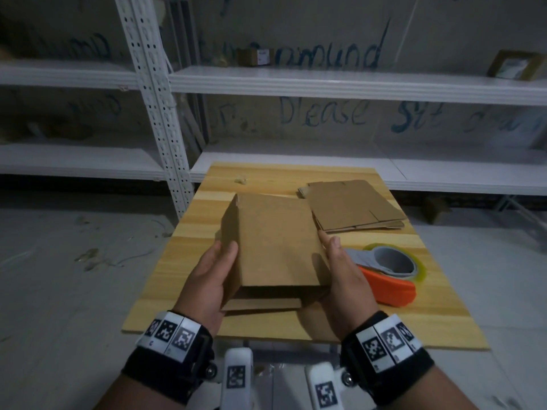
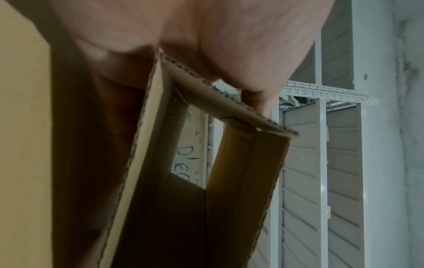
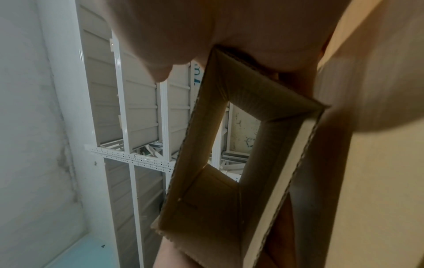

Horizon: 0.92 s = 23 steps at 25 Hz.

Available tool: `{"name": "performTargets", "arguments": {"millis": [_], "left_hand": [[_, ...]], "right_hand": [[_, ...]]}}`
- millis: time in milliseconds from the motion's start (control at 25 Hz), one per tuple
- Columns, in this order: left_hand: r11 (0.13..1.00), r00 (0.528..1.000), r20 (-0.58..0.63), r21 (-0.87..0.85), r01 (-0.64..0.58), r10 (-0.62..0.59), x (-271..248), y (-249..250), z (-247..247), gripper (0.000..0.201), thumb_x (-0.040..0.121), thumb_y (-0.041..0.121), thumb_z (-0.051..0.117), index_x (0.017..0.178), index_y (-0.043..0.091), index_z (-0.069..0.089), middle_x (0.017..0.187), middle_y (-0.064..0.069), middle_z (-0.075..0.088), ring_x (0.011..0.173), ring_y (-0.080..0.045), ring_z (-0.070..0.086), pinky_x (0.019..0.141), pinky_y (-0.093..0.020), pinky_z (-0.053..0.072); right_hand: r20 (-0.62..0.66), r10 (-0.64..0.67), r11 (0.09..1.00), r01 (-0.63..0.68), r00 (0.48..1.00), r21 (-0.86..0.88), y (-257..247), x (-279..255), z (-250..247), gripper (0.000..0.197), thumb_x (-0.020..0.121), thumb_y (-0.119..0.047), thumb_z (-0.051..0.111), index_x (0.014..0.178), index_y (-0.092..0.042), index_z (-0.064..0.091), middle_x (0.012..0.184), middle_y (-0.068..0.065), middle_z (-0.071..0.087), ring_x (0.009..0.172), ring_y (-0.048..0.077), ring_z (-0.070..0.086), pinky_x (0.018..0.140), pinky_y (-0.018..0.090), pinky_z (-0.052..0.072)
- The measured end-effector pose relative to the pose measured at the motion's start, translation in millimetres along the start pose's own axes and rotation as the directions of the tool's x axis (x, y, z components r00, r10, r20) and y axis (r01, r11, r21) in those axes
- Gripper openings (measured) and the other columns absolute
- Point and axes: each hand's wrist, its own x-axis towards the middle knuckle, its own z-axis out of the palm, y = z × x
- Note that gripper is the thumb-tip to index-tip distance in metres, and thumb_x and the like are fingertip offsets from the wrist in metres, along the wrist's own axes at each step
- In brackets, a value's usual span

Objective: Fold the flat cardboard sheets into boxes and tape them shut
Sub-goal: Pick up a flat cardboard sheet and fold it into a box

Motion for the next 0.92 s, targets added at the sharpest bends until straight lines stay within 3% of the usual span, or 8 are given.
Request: {"name": "performTargets", "arguments": {"millis": [120,200,280,360,480,600,720,920], "left_hand": [[0.996,0.995,0.063,-0.027,0.084,-0.082,0.0,-2.7,2.1,0.073,0.089,0.07,0.064,0.146,0.025,0.066,0.134,-0.016,0.078,0.123,-0.037,0.076,0.104,-0.061,0.056],[0.996,0.993,0.078,-0.03,0.09,-0.087,-0.2,-3.3,2.7,0.07,0.088,0.066,0.067,0.142,0.021,0.069,0.133,-0.016,0.078,0.12,-0.035,0.077,0.105,-0.059,0.055],[0.995,0.993,0.077,-0.035,0.094,-0.091,0.5,-3.9,1.2,0.065,0.085,0.054,0.074,0.138,0.017,0.072,0.13,-0.017,0.079,0.115,-0.035,0.079,0.1,-0.057,0.056],[0.994,0.992,0.072,-0.043,0.102,-0.099,0.6,-4.4,0.2,0.065,0.079,0.048,0.078,0.135,0.014,0.073,0.126,-0.018,0.08,0.112,-0.037,0.08,0.094,-0.056,0.058],[0.994,0.993,0.072,-0.053,0.096,-0.092,0.0,-6.0,0.2,0.064,0.078,0.044,0.079,0.132,0.011,0.074,0.124,-0.021,0.08,0.112,-0.04,0.078,0.092,-0.058,0.059],[0.994,0.993,0.069,-0.041,0.1,-0.097,0.1,-7.3,-2.6,0.064,0.078,0.042,0.085,0.132,0.011,0.071,0.123,-0.022,0.08,0.115,-0.044,0.075,0.098,-0.066,0.059],[0.994,0.992,0.07,-0.025,0.11,-0.108,1.6,-4.9,-8.1,0.066,0.074,0.039,0.08,0.134,0.012,0.07,0.128,-0.023,0.077,0.121,-0.048,0.071,0.103,-0.072,0.054],[0.996,0.992,0.087,0.008,0.092,-0.092,1.8,-2.5,-11.5,0.058,0.074,0.027,0.078,0.131,0.013,0.074,0.129,-0.025,0.076,0.12,-0.049,0.071,0.091,-0.065,0.06]], "right_hand": [[0.034,0.062,0.997,-0.064,0.997,0.039,4.9,4.2,-1.3,0.063,0.081,-0.093,0.049,0.133,-0.061,0.065,0.151,-0.005,0.061,0.14,0.025,0.057,0.121,0.06,0.042],[0.035,0.048,0.999,-0.049,0.998,0.015,1.4,2.1,-0.8,0.059,0.083,-0.092,0.044,0.132,-0.066,0.063,0.152,-0.008,0.059,0.142,0.023,0.055,0.122,0.059,0.04],[0.043,0.036,0.996,-0.04,0.998,0.077,0.5,3.5,-0.8,0.057,0.086,-0.088,0.044,0.132,-0.062,0.066,0.149,-0.007,0.063,0.14,0.025,0.058,0.12,0.06,0.042],[0.016,0.067,0.989,-0.068,0.998,0.134,-3.8,3.1,-2.8,0.051,0.096,-0.077,0.046,0.133,-0.051,0.07,0.143,-0.007,0.07,0.136,0.023,0.064,0.117,0.058,0.046],[-0.014,0.045,0.991,-0.043,0.999,0.13,-8.9,1.3,-4.3,0.026,0.109,-0.049,0.053,0.131,-0.052,0.067,0.135,-0.015,0.071,0.128,0.01,0.066,0.114,0.054,0.051],[0.047,0.074,0.983,-0.081,0.996,0.165,-5.1,0.6,-9.2,0.034,0.105,-0.021,0.064,0.135,-0.035,0.064,0.134,0.007,0.071,0.121,0.033,0.07,0.104,0.059,0.058],[0.122,0.099,0.971,-0.122,0.988,0.204,-7.1,-2.9,-10.2,0.04,0.104,-0.018,0.062,0.141,-0.032,0.059,0.128,0.011,0.071,0.11,0.035,0.072,0.081,0.047,0.063],[0.162,0.084,0.97,-0.118,0.983,0.212,1.0,5.1,-16.8,0.047,0.099,-0.016,0.069,0.143,-0.03,0.062,0.129,0.017,0.073,0.108,0.035,0.075,0.076,0.042,0.063]]}}
